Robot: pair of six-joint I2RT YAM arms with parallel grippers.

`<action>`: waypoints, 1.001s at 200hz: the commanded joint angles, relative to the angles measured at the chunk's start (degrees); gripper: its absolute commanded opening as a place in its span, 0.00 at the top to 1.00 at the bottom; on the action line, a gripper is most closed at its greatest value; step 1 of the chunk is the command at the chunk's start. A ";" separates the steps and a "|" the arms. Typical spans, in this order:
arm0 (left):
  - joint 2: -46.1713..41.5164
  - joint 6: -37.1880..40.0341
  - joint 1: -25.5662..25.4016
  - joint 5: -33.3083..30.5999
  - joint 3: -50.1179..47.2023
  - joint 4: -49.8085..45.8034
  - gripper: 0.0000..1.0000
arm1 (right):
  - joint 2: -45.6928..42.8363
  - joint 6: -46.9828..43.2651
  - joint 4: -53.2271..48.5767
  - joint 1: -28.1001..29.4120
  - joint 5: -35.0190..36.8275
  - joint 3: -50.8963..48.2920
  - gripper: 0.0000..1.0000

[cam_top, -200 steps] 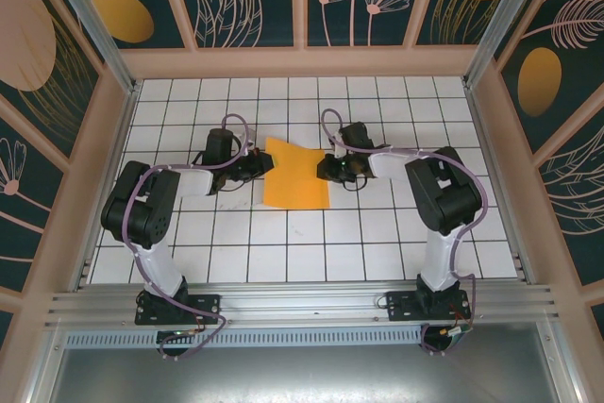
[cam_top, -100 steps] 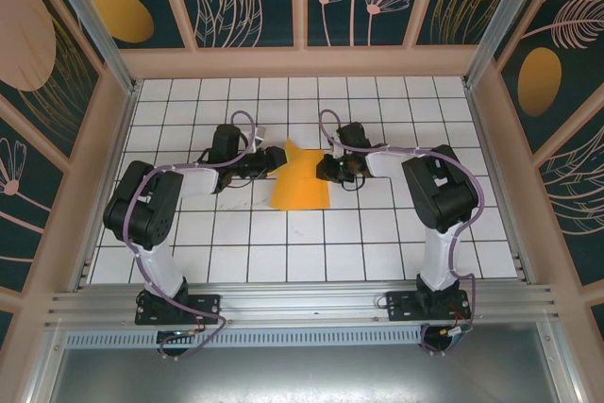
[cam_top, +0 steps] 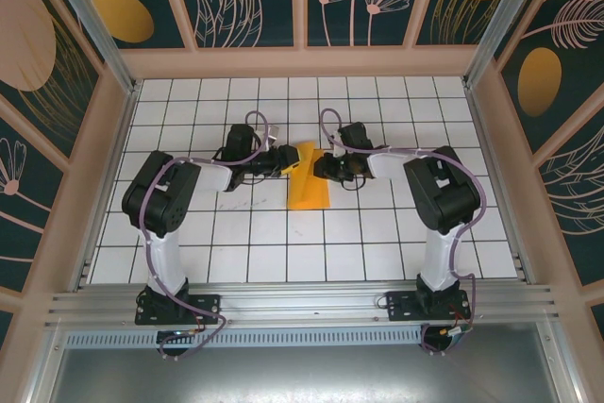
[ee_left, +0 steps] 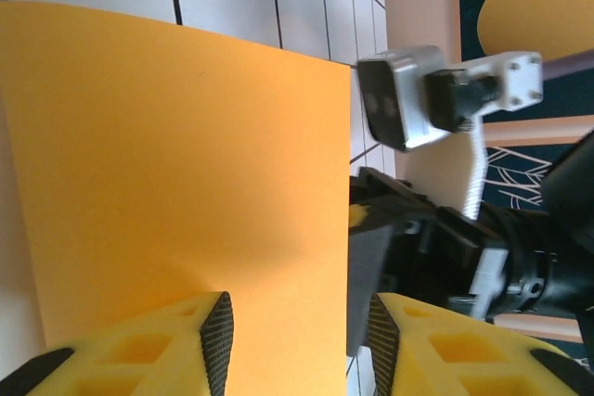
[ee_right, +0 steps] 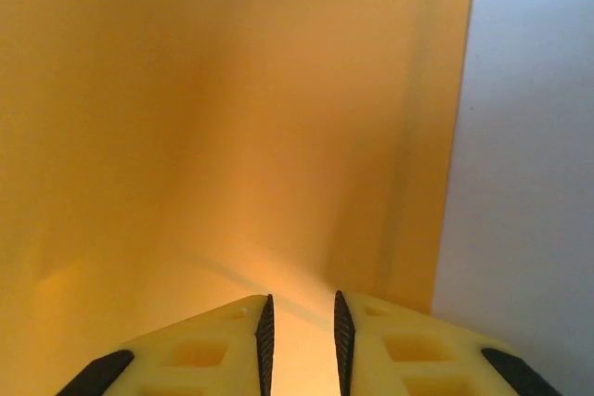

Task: Fold a paper plane with a square sheet of paper (fold left side to right side)
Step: First fold in half a square sheet of paper at the center of the table.

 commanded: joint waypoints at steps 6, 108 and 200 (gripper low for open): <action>1.51 -1.15 -0.27 0.02 1.55 2.55 0.59 | -7.50 1.86 5.07 -1.97 -2.24 -1.90 0.64; 2.06 -0.73 -0.32 -1.74 1.55 1.31 0.72 | -7.50 13.37 13.72 -0.25 -13.87 -4.70 0.56; 1.97 -0.60 -0.38 -2.16 1.55 0.93 0.72 | -6.02 11.85 9.01 0.50 -10.93 -3.57 0.57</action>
